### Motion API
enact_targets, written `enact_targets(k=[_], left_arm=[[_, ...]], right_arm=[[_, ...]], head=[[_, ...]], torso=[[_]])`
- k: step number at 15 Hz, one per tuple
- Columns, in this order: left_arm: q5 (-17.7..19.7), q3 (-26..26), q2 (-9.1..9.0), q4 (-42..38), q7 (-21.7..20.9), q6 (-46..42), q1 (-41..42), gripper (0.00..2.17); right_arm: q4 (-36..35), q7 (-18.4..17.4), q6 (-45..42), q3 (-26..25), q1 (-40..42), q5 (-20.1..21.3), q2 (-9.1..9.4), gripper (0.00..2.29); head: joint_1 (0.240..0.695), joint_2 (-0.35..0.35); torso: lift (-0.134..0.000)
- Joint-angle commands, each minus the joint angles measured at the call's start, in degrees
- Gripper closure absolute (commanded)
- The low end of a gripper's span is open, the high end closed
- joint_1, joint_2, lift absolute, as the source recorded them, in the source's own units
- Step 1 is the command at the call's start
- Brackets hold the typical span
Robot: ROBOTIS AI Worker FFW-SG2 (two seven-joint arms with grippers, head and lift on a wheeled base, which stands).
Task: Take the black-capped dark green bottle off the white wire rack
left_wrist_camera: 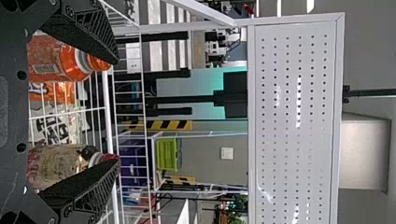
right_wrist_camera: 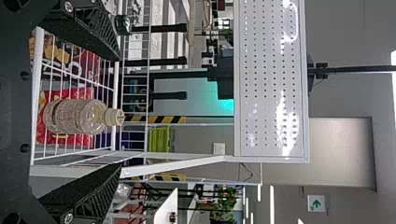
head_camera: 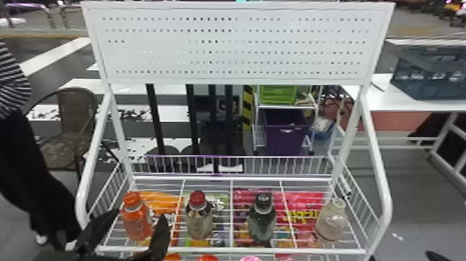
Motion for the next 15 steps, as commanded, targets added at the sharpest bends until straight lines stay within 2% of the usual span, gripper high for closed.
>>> enact_targets(k=[1,10,13,15], left_arm=[[0.0,-0.09,-0.03,0.18,0.0,0.0,-0.03,0.14],[0.0,-0.09,-0.03,0.18,0.0,0.0,-0.21,0.14],[0.0,-0.18,-0.11,0.27,0.0,0.0,-0.3,0.14],[0.0,-0.18,-0.11,0.27,0.0,0.0,-0.3,0.14]], right_arm=[[0.01,0.0,-0.01,0.0,0.0,0.1,0.09,0.08],[0.89,0.18,-0.18,0.0,-0.35,0.62,0.26,0.08],[7.84,0.18,-3.87,1.59,-3.16,1.33,0.44,0.08],[15.13,0.18,-11.61,4.13,-5.8,2.47,0.53,0.09]], head=[[0.499,0.0],[0.499,0.0],[0.499,0.0],[0.499,0.0]], torso=[[0.0],[0.0],[0.0],[0.0]])
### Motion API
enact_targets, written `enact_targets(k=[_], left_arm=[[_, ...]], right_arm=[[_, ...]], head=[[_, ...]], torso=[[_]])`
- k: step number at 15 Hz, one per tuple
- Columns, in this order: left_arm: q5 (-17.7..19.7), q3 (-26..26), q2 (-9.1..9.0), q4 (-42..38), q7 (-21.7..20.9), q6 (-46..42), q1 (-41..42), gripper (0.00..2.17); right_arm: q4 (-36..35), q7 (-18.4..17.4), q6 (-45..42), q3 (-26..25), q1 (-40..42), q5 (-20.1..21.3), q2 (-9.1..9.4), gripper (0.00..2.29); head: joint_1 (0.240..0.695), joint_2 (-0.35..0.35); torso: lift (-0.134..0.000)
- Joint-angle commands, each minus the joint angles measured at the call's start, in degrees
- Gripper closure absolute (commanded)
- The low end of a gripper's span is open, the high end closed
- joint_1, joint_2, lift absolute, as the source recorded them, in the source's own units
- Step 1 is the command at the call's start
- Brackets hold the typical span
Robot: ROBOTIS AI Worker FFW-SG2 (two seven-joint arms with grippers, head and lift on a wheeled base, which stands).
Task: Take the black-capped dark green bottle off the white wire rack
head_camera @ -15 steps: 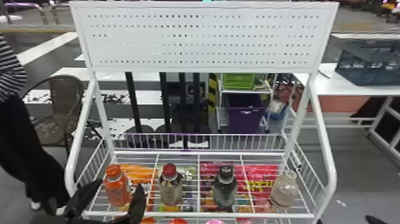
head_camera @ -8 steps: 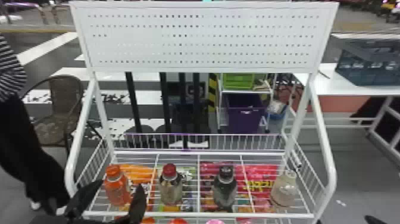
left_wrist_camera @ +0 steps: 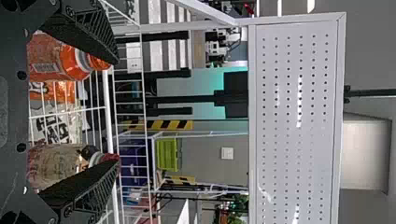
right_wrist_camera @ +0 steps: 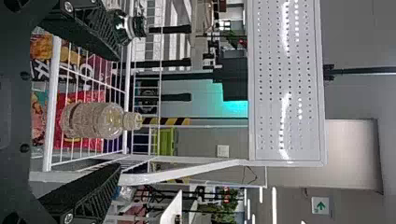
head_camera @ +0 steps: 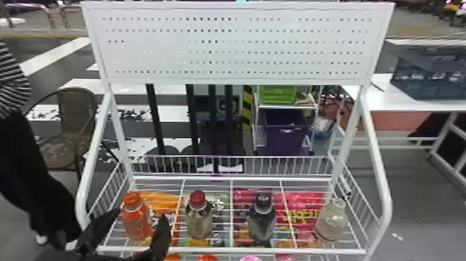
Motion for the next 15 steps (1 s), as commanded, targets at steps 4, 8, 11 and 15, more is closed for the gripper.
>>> enact_targets(k=[4,8,11,15], left_arm=[[0.0,-0.09,0.0,-0.02,0.0,0.35,-0.09,0.14],[0.0,-0.27,0.09,-0.11,-0.09,0.53,-0.09,0.14],[0.0,-0.36,0.35,-0.55,-0.18,1.06,0.09,0.14],[0.09,0.43,0.97,-1.51,-0.18,1.41,1.06,0.14]], right_arm=[[17.88,-0.35,-10.99,6.82,-8.64,2.22,0.16,0.09],[25.88,-1.4,-9.23,11.12,-16.99,4.16,0.16,0.09],[31.15,-3.07,-2.73,14.9,-25.08,4.16,0.25,0.09],[37.3,-4.83,2.37,19.21,-34.75,3.45,0.95,0.09]], head=[[0.499,0.0],[0.499,0.0],[0.499,0.0],[0.499,0.0]], torso=[[0.0],[0.0],[0.0],[0.0]])
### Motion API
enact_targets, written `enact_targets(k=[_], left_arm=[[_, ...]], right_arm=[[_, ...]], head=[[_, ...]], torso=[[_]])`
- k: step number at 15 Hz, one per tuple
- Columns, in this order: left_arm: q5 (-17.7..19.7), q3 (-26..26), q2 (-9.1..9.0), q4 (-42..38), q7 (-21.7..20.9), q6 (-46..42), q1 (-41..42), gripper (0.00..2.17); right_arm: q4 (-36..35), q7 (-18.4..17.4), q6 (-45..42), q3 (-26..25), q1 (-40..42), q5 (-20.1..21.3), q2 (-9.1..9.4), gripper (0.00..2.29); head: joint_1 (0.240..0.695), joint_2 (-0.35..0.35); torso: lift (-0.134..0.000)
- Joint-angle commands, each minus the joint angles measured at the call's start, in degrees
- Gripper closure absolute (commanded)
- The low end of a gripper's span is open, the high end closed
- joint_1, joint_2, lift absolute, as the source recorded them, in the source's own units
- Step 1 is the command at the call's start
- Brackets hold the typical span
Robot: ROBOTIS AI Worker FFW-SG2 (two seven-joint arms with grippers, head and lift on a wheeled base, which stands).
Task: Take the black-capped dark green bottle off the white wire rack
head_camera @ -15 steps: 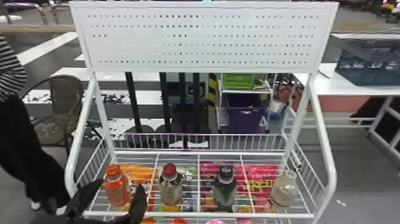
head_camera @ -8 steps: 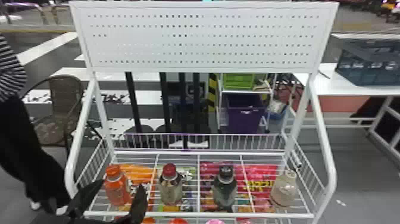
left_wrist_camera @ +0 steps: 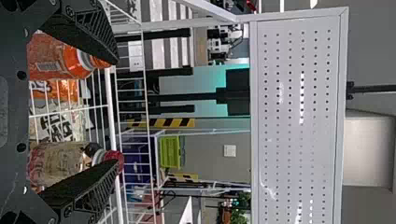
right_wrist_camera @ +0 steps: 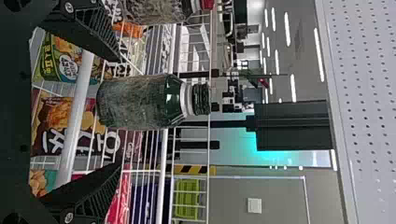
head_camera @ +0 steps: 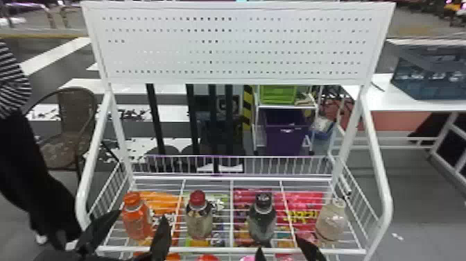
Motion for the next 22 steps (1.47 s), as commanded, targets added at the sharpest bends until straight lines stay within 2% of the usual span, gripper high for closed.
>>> enact_targets(k=[1,3,7,11,12,13,15,16,20,22], left_arm=[[0.04,0.62,0.25,-0.27,-0.08,0.04,0.56,0.14],[0.22,0.79,0.52,-0.18,-0.08,-0.14,0.74,0.14],[0.57,1.14,0.87,0.17,-0.08,-0.32,0.83,0.14],[0.75,1.14,0.96,0.87,-0.08,-0.84,0.74,0.14],[0.75,1.23,0.96,0.87,-0.08,-0.84,0.74,0.14],[0.83,1.49,0.96,0.87,-0.08,-0.84,0.83,0.14],[0.92,1.58,0.96,0.87,0.01,-0.84,0.83,0.14],[0.92,1.58,0.87,0.96,0.01,-0.84,0.83,0.14],[0.92,1.58,0.69,0.96,0.01,-0.84,0.56,0.14],[0.92,1.58,0.6,0.87,0.01,-0.84,0.48,0.14]], right_arm=[[4.49,-0.89,1.93,1.55,-5.53,-0.38,0.79,0.09],[6.96,-2.12,2.81,2.6,-8.43,-0.38,1.23,0.09],[12.05,-1.86,4.04,3.13,-13.53,-1.61,1.93,0.09],[13.37,-1.24,4.74,3.39,-15.81,-1.96,2.46,0.1],[13.37,-1.16,5.09,3.48,-15.99,-2.05,2.55,0.25],[13.28,-1.16,5.09,3.75,-16.08,-2.05,2.46,0.49],[12.67,-1.24,5.09,3.83,-15.64,-2.05,2.37,1.2],[11.97,-1.24,5.27,3.83,-15.2,-2.13,2.2,1.48],[5.37,-1.86,7.2,3.39,-11.86,-2.31,1.14,1.51],[-1.13,-1.95,10.19,3.22,-8.61,-2.31,-0.35,1.51]], head=[[0.499,0.0],[0.499,0.0],[0.499,0.0],[0.499,0.0],[0.499,0.0],[0.499,0.0],[0.499,0.0],[0.499,0.0],[0.499,0.0],[0.499,0.0]], torso=[[0.0],[0.0],[0.0],[0.0],[0.0],[0.0],[0.0],[0.0],[0.0],[0.0]])
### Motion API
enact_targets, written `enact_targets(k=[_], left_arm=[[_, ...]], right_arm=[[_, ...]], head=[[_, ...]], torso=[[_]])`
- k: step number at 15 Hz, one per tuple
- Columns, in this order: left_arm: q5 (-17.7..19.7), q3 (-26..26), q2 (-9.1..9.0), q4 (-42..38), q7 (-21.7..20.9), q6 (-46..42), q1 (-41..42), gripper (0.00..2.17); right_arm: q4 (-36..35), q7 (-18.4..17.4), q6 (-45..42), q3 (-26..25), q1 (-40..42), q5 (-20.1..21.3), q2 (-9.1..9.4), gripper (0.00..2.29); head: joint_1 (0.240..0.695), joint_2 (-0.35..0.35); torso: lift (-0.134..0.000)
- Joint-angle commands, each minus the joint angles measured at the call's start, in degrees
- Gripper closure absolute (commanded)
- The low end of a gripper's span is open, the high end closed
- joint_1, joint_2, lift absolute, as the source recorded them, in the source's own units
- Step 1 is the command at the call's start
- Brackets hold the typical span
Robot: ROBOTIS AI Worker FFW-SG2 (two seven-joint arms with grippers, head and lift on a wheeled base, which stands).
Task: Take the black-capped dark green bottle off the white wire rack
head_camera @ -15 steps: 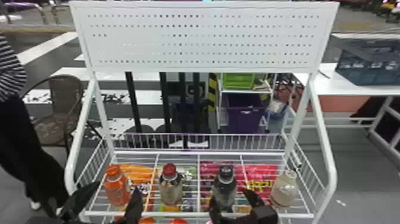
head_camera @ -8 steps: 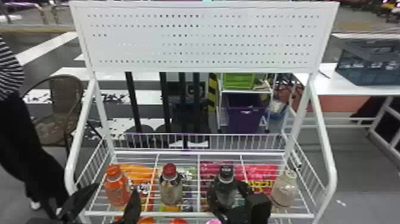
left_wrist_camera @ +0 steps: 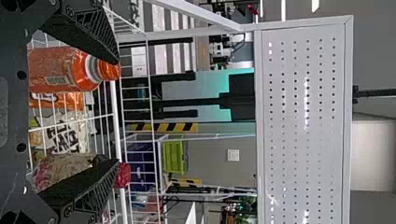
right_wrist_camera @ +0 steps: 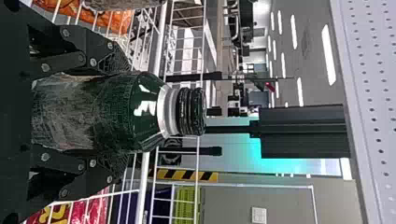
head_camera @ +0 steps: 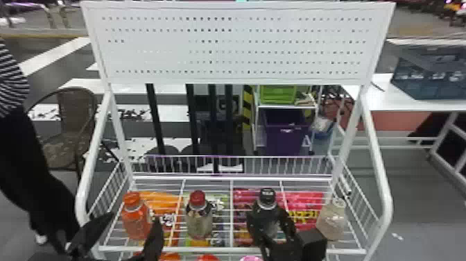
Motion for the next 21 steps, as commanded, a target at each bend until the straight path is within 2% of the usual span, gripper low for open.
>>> enact_targets(k=[1,5,10,16,21], left_arm=[[0.0,0.0,-0.14,-0.15,0.04,0.0,-0.05,0.14],[-0.09,-0.53,-0.4,-0.06,0.04,0.0,-0.49,0.14],[-0.18,-1.06,-0.49,0.03,0.13,0.0,-0.93,0.14],[-0.18,-0.79,-0.58,0.55,0.22,-0.53,-1.19,0.14],[0.44,0.61,-0.58,0.47,0.22,-0.7,-1.37,0.14]], right_arm=[[-8.05,-0.08,3.75,-0.26,3.87,-0.03,-1.63,1.51],[-21.5,-0.17,6.57,-4.48,12.84,0.59,-4.0,1.51],[-33.54,0.18,4.81,-12.21,24.88,0.15,-5.5,1.51],[-40.22,0.89,-2.05,-18.54,36.39,0.15,-5.5,1.51],[-41.54,2.12,-5.74,-21.26,41.31,-0.03,-4.97,1.51]], head=[[0.499,0.0],[0.499,0.0],[0.499,0.0],[0.499,0.0],[0.499,0.0]], torso=[[0.0],[0.0],[0.0],[0.0],[0.0]])
